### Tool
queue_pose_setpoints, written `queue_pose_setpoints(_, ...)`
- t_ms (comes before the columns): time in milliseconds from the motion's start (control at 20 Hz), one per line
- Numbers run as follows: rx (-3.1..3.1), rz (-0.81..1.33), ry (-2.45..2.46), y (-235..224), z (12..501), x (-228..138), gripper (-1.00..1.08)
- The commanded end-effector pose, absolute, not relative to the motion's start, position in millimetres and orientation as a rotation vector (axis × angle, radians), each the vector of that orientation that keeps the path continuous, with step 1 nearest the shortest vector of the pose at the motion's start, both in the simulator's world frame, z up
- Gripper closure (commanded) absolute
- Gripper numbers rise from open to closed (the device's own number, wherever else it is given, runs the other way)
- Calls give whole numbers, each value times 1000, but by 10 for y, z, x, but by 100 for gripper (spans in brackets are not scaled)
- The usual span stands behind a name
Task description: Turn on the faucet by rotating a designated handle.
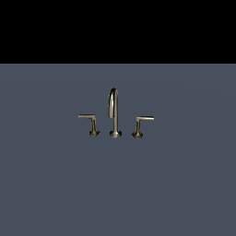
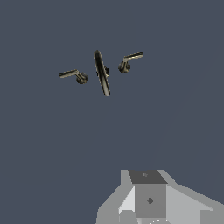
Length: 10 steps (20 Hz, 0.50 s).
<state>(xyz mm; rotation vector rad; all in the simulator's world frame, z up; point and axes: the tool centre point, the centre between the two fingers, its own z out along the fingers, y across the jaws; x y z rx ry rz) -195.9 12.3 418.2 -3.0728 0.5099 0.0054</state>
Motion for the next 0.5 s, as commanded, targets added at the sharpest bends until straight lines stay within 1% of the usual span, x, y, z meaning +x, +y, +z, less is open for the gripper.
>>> queue_pose_setpoints(0, -3055, 5, 608, 152, 4021, -1820, 108)
queue_pose_setpoints(450, -2967, 5, 955, 177, 3448, -1298, 108)
